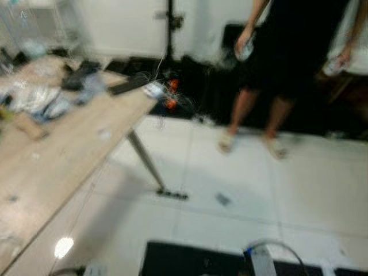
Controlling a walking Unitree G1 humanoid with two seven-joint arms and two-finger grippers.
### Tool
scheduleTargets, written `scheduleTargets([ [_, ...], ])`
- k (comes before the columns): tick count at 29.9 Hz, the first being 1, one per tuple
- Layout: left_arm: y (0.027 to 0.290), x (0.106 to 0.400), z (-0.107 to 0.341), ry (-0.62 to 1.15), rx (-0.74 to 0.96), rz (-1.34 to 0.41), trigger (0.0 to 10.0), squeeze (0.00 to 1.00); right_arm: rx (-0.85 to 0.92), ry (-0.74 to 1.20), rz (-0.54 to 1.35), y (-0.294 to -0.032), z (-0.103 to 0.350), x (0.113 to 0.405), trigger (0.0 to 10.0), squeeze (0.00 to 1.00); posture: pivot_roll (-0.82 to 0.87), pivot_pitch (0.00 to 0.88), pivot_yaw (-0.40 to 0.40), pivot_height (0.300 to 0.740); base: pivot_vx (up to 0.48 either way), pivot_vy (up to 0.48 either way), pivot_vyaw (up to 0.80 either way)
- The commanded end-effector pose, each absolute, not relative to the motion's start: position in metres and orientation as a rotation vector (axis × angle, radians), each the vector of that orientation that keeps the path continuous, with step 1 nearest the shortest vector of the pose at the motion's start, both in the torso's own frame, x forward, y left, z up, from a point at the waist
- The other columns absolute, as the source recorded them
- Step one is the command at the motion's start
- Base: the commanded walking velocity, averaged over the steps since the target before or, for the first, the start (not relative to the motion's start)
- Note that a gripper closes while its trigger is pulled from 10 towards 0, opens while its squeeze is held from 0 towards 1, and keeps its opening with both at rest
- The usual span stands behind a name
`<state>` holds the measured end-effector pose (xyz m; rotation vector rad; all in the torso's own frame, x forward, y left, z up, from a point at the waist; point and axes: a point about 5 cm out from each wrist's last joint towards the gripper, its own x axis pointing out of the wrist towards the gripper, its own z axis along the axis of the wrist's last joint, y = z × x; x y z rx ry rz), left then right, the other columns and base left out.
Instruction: Picking trash to rubbish bin
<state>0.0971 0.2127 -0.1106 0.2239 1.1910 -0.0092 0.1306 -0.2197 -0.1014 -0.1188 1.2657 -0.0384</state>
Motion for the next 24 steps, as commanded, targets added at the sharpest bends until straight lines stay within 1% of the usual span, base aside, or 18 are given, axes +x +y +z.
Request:
scheduleTargets([
  [1,0.204,0.092,-0.113,1.205,0.22,-0.038,10.0,0.0,-0.124,1.267,-0.03,-0.218,-0.102,0.131,10.0,0.0,-0.02,0.045,0.033,0.74,0.0,0.0,-0.77],
  [10,0.201,0.088,-0.115,1.214,0.245,-0.06,10.0,0.0,-0.156,1.273,-0.01,-0.219,-0.101,0.133,10.0,0.0,0.01,0.047,0.023,0.74,0.0,0.0,-0.77],
  [24,0.201,0.08,-0.116,1.239,0.258,-0.037,10.0,0.0,-0.217,1.281,0.033,-0.217,-0.1,0.136,10.0,0.0,0.05,0.043,-0.003,0.74,0.0,0.0,-0.77],
])
